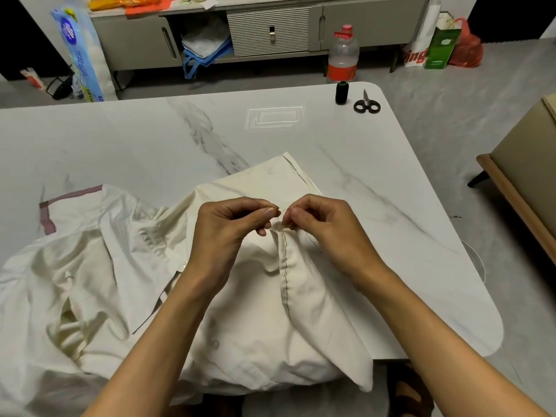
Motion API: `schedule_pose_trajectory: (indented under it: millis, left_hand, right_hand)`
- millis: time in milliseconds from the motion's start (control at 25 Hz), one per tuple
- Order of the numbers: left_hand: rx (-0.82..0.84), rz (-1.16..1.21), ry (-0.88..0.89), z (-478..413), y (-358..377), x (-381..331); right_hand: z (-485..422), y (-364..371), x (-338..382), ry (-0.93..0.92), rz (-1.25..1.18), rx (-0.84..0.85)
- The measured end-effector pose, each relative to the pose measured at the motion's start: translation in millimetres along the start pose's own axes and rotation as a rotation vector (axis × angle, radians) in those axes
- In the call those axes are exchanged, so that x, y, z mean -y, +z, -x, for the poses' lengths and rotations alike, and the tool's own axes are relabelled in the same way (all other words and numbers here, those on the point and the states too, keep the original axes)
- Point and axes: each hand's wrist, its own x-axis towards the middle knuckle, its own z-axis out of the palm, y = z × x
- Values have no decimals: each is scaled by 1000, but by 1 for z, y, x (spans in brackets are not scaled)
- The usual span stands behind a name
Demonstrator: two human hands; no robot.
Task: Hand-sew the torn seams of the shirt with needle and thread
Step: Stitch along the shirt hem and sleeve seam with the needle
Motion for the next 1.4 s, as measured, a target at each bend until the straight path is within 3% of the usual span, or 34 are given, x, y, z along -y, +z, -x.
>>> schedule_pose_trajectory:
  millis: [400, 640, 920, 1400]
  left_hand:
    - [16, 21, 39, 6, 12, -5]
    - [20, 47, 17, 13, 3, -5]
    - [120, 243, -168, 15, -12, 0]
    - [-32, 380, -357, 10, 19, 3]
  right_hand:
    - [8, -2, 11, 173, -750, -20]
    - [7, -7, 12, 188, -674, -71]
    - [9, -7, 8, 224, -637, -105]
    - [4, -17, -2, 311, -587, -314]
